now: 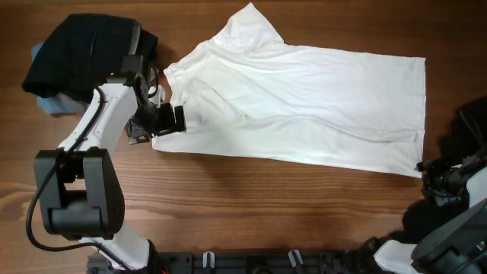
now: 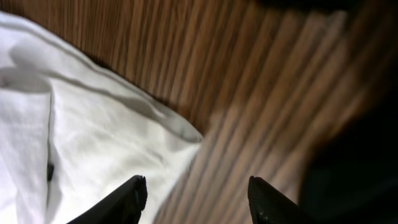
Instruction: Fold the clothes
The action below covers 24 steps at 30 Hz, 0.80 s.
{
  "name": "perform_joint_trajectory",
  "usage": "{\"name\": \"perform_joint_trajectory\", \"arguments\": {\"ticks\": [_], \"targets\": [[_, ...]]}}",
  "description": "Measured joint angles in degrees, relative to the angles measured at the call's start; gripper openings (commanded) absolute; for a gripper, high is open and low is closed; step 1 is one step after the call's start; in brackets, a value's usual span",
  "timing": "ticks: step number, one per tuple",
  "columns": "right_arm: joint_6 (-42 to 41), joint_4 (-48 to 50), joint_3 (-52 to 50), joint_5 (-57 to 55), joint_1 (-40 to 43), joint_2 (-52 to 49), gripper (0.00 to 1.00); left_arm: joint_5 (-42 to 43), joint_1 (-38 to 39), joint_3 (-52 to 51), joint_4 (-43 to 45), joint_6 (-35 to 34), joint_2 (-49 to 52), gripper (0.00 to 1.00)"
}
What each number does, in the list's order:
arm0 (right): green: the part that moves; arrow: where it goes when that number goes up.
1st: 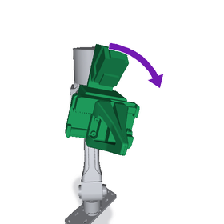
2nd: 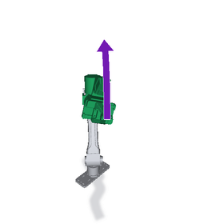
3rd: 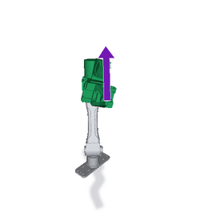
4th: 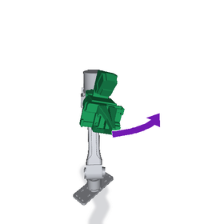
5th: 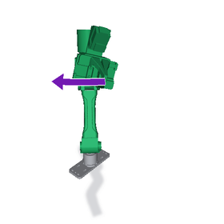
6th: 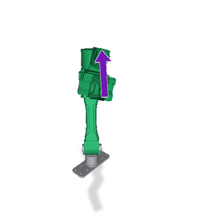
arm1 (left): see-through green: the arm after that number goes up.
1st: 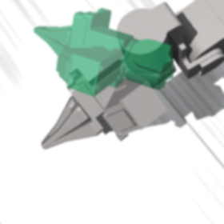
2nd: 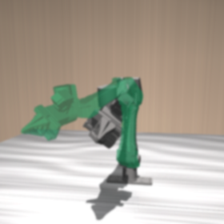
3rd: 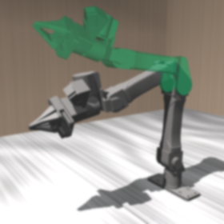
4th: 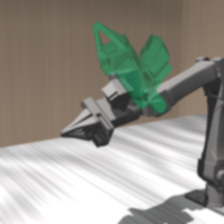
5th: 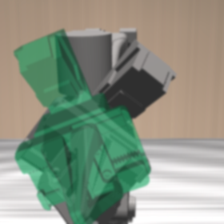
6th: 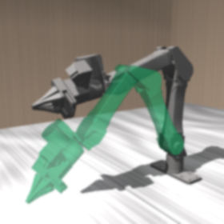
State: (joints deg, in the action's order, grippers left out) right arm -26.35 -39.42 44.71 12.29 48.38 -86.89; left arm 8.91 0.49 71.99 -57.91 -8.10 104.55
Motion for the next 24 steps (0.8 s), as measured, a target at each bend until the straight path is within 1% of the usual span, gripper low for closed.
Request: {"name": "perform_joint_trajectory", "arguments": {"ticks": [1, 2, 3, 4, 6, 7, 8, 9, 10, 11, 12, 13, 14, 17, 18, 19, 22, 23, 24], "targets": [[-0.59, 2.38, -0.48, 0.57, 0.0, -0.9, 0.47, 0.02, -0.48, -0.74, 0.79, -0.39, 0.0, 1.0], [-1.03, 5.6, -1.09, 1.51, 0.0, -2.27, 0.45, 0.02, -1.01, -1.66, 1.81, -0.85, 0.0, 1.0], [-1.22, 7.15, -1.31, 2.36, 0.0, -3.23, 0.45, 0.02, -1.44, -2.91, 2.91, -1.29, 0.0, 1.0], [-1.49, 7.61, -1.4, 2.95, 0.0, -3.74, 0.42, 0.0, -1.64, -3.52, 3.58, -1.46, 0.0, 1.0], [-1.68, 8.09, -1.4, 3.98, 0.0, -4.39, 0.28, 0.02, -1.75, -5.16, 5.53, -1.7, 0.0, 1.0], [-1.68, 8.55, -1.4, 4.22, 0.0, -4.68, 0.18, 0.02, -1.75, -5.57, 6.32, -1.73, 0.0, 0.98], [-1.9, 8.79, -1.44, 4.37, 0.0, -4.98, 0.07, 0.0, -1.75, -6.27, 7.89, -1.73, 0.0, 0.91], [-1.95, 9.09, -1.49, 4.42, 0.0, -4.98, 0.04, 0.02, -1.75, -6.73, 8.98, -1.79, 0.0, 0.85], [-1.55, 9.53, -1.51, 4.46, 0.0, -5.03, 0.04, 0.0, -1.75, -7.52, 10.54, -1.84, 0.0, 0.69], [-1.38, 9.62, -1.51, 4.61, 0.0, -5.03, 0.04, 0.0, -1.75, -8.37, 11.47, -2.12, 0.0, 0.48], [-1.22, 9.18, -1.51, 4.63, 0.0, -5.03, 0.04, 0.0, -1.75, -9.31, 11.56, -2.32, 0.0, 0.13], [-1.22, 7.87, -1.38, 4.63, 0.0, -5.03, 0.04, 0.02, -1.75, -10.27, 11.52, -2.58, 0.0, 0.04], [-1.22, 6.03, -1.05, 4.63, 0.0, -5.03, 0.04, 0.02, -1.75, -11.08, 11.32, -2.69, 0.0, 0.04], [-0.98, -4.35, 2.43, 1.97, -0.02, -3.54, 0.04, 0.39, -2.43, -11.26, 7.82, -2.95, 0.0, 0.04], [-0.96, -8.9, 4.59, -1.07, 0.0, -1.25, 0.04, 0.28, -4.04, -11.04, 3.23, -4.13, -0.26, 0.04], [-0.98, -11.63, 5.75, -2.78, 0.0, 0.26, 0.04, 0.11, -5.88, -10.86, 0.61, -4.9, -0.66, 0.04], [-0.96, -14.88, 6.27, -5.07, -0.02, 4.04, 0.04, 0.0, -11.41, -10.27, -5.29, -6.05, -4.13, 0.04], [-0.96, -15.41, 6.27, -5.57, -0.02, 4.42, 0.13, 0.02, -12.85, -10.08, -6.1, -6.21, -5.95, 0.13], [-0.96, -15.65, 6.27, -6.25, -0.07, 4.42, 0.31, 0.09, -14.14, -9.99, -6.47, -6.23, -7.98, 0.3]]}}
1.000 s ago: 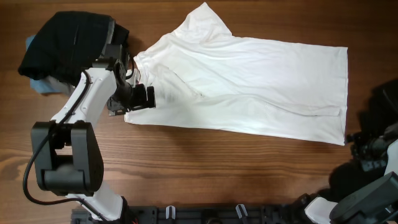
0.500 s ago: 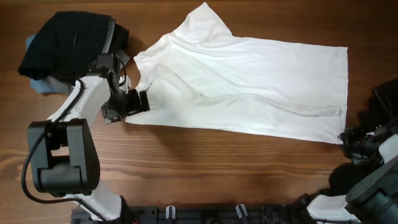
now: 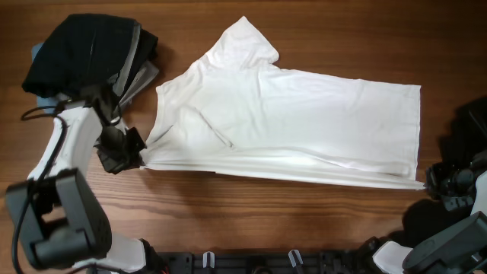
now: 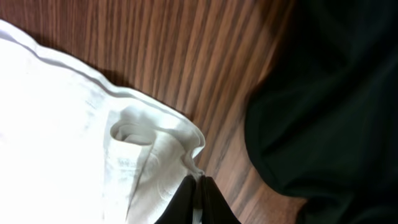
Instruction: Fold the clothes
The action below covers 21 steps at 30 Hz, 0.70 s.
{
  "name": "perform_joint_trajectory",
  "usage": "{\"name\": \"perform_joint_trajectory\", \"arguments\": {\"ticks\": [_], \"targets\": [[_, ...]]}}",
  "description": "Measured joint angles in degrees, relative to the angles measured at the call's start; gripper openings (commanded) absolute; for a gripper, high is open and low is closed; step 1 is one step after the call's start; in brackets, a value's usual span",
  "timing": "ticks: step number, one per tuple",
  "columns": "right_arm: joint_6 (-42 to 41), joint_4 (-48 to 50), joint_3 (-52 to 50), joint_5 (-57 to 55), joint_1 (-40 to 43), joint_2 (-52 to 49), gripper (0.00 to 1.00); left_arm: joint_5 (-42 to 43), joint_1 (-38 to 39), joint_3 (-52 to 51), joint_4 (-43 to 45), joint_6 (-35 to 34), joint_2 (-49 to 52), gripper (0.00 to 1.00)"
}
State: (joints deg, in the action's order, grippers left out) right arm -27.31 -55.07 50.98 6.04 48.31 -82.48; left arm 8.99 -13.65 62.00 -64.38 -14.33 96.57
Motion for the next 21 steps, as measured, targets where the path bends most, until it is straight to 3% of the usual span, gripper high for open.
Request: {"name": "perform_joint_trajectory", "arguments": {"ticks": [1, 2, 4, 8, 12, 16, 18, 20, 21], "targets": [[0.07, 0.26, 0.0, -0.74, -0.02, 0.0, 0.42, 0.07, -0.5, 0.02, 0.04, -0.31, -0.79, 0.42], [0.22, 1.07, 0.02, -1.84, 0.04, 0.0, 0.46, -0.37, -1.22, 0.11, 0.2, -0.26, -1.25, 0.61], [0.39, 1.84, 0.07, -2.71, 0.04, 0.0, 0.49, -0.76, -2.12, 0.28, 0.44, -0.46, -1.33, 0.69], [4.35, 2.78, 0.09, 1.46, 0.0, 0.0, 0.52, -0.98, -2.16, 0.31, 0.76, -1.03, -1.33, 0.66], [7.89, 2.38, 0.04, 8.52, -4.52, 0.0, 0.65, 5.86, -1.66, 0.33, 6.27, 0.94, -1.33, 0.62], [2.93, 8.63, -6.21, 8.35, -11.8, -0.68, 0.48, 13.53, 4.52, 1.01, 10.62, 4.68, -1.33, 0.62], [-0.66, 12.13, -9.05, 8.09, -11.91, -2.16, 0.24, 14.69, 8.52, 1.97, 10.73, 7.1, -1.33, 0.61], [-2.19, 17.16, -10.21, 9.38, -11.91, -3.04, 0.23, 15.34, 11.76, 2.49, 11.3, 8.59, -1.33, 0.63], [-2.75, 20.0, -10.38, 10.51, -11.89, -3.13, 0.3, 15.43, 12.83, 2.51, 12.09, 9.14, -1.33, 0.64]]}}
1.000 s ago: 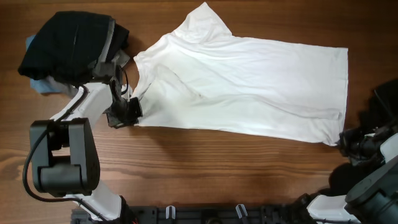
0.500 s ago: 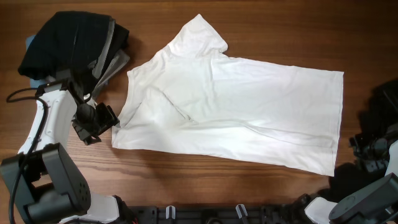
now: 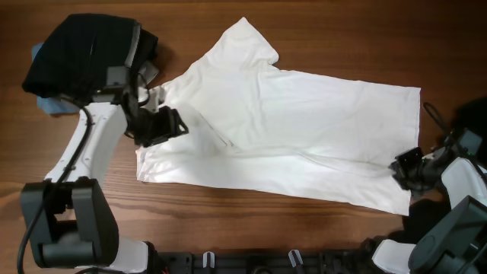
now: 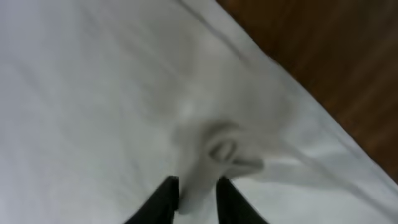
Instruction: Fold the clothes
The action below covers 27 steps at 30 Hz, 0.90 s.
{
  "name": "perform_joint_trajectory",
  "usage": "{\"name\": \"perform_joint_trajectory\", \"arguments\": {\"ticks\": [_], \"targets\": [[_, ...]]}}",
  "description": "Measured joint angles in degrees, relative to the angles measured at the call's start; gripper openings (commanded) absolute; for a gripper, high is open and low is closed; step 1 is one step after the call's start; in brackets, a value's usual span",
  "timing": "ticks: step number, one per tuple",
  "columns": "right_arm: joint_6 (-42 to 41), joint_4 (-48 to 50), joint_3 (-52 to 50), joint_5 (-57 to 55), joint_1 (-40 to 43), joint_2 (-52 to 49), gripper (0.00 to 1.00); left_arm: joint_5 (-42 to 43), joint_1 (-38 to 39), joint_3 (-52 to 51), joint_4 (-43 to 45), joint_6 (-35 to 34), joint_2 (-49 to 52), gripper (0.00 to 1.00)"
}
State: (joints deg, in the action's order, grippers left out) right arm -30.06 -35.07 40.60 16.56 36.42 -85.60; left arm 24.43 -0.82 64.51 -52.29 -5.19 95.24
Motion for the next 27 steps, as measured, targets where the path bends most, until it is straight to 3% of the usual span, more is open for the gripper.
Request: {"name": "perform_joint_trajectory", "arguments": {"ticks": [4, 6, 9, 10, 12, 13, 15, 17, 20, 23, 25, 27], "targets": [[-2.89, 18.88, 0.02, 9.03, 0.0, -0.04, 0.41, 0.37, 4.66, 0.11, 3.93, 0.85, 0.0, 0.67], [-0.74, 19.21, 0.68, 14.88, -0.02, -0.04, 0.44, 0.37, 6.03, 0.17, 4.17, 1.09, 0.0, 0.67], [5.73, 10.75, 1.14, 19.41, -0.02, 0.11, 0.43, 0.37, 6.56, 0.17, 4.17, 2.03, 0.0, 0.66], [8.81, 6.34, 1.27, 20.37, -0.02, 0.35, 0.27, 0.37, 6.56, 0.17, 4.13, 2.64, 0.0, 0.58], [12.72, -1.57, 1.36, 20.7, -0.02, 0.87, 0.08, 0.35, 6.56, 0.17, 4.35, 3.41, 0.0, 0.48], [13.6, -3.39, 1.36, 20.31, -0.02, 0.87, 0.04, 0.39, 6.56, 0.2, 4.35, 3.52, 0.0, 0.43], [12.31, -5.55, 1.38, 16.26, -0.02, 0.87, 0.04, 0.35, 6.56, 0.9, 4.22, 4.26, 0.0, 0.21], [5.46, -10.12, 1.27, 9.55, -0.02, 0.87, 0.04, 0.35, 6.56, 2.8, 3.43, 4.59, 0.0, 0.13], [0.85, -4.94, -1.33, 5.86, -0.48, 0.81, 0.04, 0.35, 6.56, 5.42, 2.25, 4.52, 0.0, 0.13], [-2.97, 11.65, -5.4, 5.53, -0.72, 0.68, 0.04, -0.04, 6.56, 5.51, 1.64, 4.52, 0.0, 0.22], [-3.54, 23.98, -5.53, 10.78, -0.7, 0.63, 0.04, -0.35, 6.56, 5.53, 2.25, 4.46, 0.0, 0.3], [-3.52, 28.59, -3.67, 17.68, -0.76, 0.66, 0.04, -0.57, 6.56, 5.77, 2.38, 4.57, 0.0, 0.35]]}}
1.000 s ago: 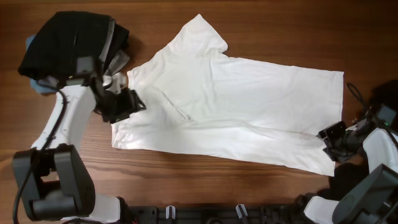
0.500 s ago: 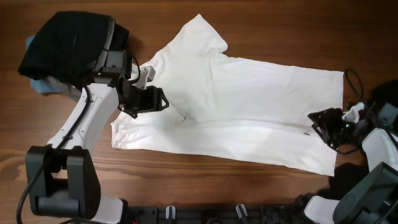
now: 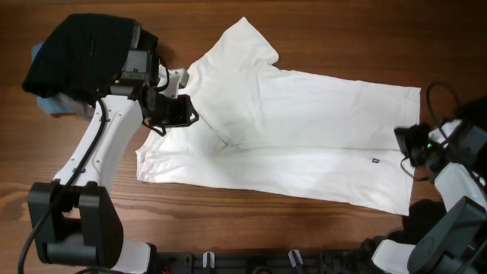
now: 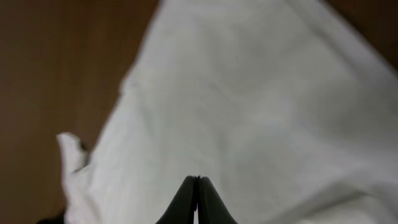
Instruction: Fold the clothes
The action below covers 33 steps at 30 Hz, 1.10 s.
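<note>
A white shirt (image 3: 304, 99) lies spread across the wooden table, its near long edge doubled up over the middle, with a small dark tag (image 3: 374, 160) on the turned layer. My left gripper (image 3: 179, 113) sits on the shirt's left end by the collar and looks shut on the folded-over edge. My right gripper (image 3: 405, 144) is at the shirt's right hem. In the right wrist view it (image 4: 198, 179) is pressed shut against the white cloth (image 4: 249, 93), pinching a thin layer.
A heap of black clothing (image 3: 84, 53) lies on something blue (image 3: 46, 105) at the far left, just behind my left arm. More dark cloth (image 3: 475, 114) lies at the right edge. Bare wood (image 3: 251, 221) runs along the front.
Both grippers have moved away from the table's front edge. The left is now by the collar, the right at mid-hem. The doubled layer lies flatter and the tag now shows.
First the shirt lay open, my left gripper at its near left corner and my right gripper open beside the near right corner. Then both were shut on those corners. Then the near edge was over the shirt, and now it rests along the middle.
</note>
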{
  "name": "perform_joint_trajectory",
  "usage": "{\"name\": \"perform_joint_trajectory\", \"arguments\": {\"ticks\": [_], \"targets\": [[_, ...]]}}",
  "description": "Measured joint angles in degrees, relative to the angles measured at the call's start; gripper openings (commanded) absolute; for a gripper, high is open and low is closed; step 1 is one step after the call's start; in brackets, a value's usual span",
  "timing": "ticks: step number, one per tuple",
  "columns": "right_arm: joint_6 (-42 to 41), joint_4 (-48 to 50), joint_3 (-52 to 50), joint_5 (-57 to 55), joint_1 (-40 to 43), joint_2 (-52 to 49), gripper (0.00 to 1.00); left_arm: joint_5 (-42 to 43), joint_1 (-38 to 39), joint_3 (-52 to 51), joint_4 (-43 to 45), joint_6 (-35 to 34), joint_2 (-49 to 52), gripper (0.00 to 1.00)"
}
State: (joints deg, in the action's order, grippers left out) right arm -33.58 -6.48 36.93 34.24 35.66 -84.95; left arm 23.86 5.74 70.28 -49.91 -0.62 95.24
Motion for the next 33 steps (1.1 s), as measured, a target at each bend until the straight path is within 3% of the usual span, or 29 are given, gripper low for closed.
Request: {"name": "perform_joint_trajectory", "arguments": {"ticks": [2, 6, 8, 12, 15, 17, 20, 24, 28, 31, 32, 33], "targets": [[0.46, -0.63, 4.37, 7.45, -0.24, 0.0, 0.04, -0.66, 0.0, 1.51, -0.02, -0.02, 0.0, 0.39], [3.04, -6.97, 12.17, 11.13, -3.34, 1.18, 0.08, -2.95, 0.28, 8.66, 6.03, -0.07, 0.0, 0.41], [4.85, -12.0, 15.93, 8.74, -7.74, 4.15, 0.17, -4.37, 1.27, 13.6, 10.69, -0.04, 0.0, 0.41], [11.04, -20.28, 20.72, -1.09, -15.74, 6.27, 0.47, -6.47, 4.74, 21.44, 19.43, -0.07, 6.19, 0.45], [15.37, -25.49, 20.9, -7.1, -17.94, 6.21, 0.51, -7.13, 6.34, 26.6, 23.39, -0.04, 18.38, 0.47], [16.22, -27.98, 20.92, -8.7, -17.94, 6.21, 0.51, -7.52, 6.38, 30.42, 25.2, -0.09, 26.51, 0.54], [17.25, -30.29, 20.92, -10.12, -17.97, 6.21, 0.51, -7.96, 6.4, 36.15, 30.1, 0.37, 38.07, 0.89], [17.25, -30.91, 20.92, -10.62, -17.97, 6.21, 0.5, -8.57, 6.97, 37.7, 38.14, 1.88, 43.21, 0.91], [17.0, -30.95, 20.92, -10.99, -17.97, 6.21, 0.5, -8.66, 7.41, 37.99, 37.33, 2.4, 46.62, 0.74], [17.0, -30.95, 20.92, -11.39, -17.97, 6.21, 0.5, -9.05, 7.63, 38.49, 37.09, 2.89, 47.1, 0.18], [17.0, -30.95, 20.92, -11.41, -17.97, 6.21, 0.5, -9.05, 7.74, 38.49, 36.79, 2.84, 47.1, 0.04], [17.0, -30.93, 20.92, -11.45, -17.97, 6.21, 0.5, -9.03, 8.04, 38.49, 35.78, 3.06, 47.23, 0.04]]}}
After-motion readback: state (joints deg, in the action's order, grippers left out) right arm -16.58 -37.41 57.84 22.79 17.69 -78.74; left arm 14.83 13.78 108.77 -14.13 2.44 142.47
